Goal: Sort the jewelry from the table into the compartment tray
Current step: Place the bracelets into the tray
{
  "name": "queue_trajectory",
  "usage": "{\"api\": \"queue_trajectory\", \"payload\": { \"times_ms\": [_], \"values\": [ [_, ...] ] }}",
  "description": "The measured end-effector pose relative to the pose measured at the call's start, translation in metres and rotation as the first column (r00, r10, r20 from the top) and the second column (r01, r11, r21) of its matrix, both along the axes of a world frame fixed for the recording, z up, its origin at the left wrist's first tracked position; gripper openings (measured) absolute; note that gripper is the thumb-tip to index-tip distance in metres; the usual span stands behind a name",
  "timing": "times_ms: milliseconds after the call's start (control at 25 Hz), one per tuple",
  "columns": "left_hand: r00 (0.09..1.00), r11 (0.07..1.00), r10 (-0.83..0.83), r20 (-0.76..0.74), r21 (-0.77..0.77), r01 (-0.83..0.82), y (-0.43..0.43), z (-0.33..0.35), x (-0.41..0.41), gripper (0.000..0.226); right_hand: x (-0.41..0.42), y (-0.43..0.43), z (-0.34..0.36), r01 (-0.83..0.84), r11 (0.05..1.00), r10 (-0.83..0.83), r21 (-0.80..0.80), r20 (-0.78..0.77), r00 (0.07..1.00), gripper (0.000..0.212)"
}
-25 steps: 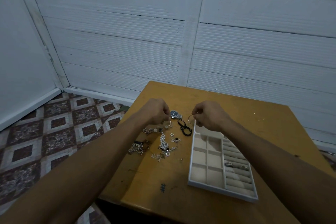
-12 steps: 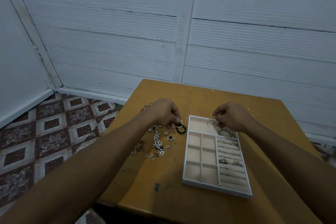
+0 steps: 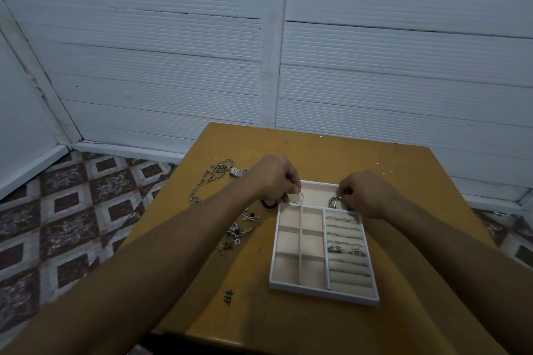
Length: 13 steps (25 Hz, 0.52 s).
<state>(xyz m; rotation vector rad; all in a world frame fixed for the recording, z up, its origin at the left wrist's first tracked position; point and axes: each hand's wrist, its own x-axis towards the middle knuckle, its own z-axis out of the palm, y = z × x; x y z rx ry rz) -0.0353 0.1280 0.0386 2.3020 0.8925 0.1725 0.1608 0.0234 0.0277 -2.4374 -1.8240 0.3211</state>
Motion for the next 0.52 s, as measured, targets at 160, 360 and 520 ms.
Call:
{"api": "queue_trajectory", "payload": {
  "times_ms": [160, 360, 520],
  "values": [
    [1.0, 0.999, -0.015, -0.015, 0.031, 0.015, -0.004, -0.001, 0.013, 0.003, 0.002, -0.003, -0.004, -0.033, 0.999, 0.033, 0.006, 0.045, 0.998, 0.022],
    [1.0, 1.0, -0.005, 0.0, 0.016, 0.005, -0.007, -0.003, 0.031, 0.005, 0.004, -0.007, -0.008, -0.031, 0.998, 0.029, 0.048, 0.043, 0.999, 0.022],
    [1.0, 1.0, -0.017, -0.001, 0.013, 0.017, -0.014, -0.005, 0.047, 0.007, 0.01, -0.012, -0.009, -0.031, 0.992, 0.032, 0.126, -0.007, 0.999, 0.02]
  ]
}}
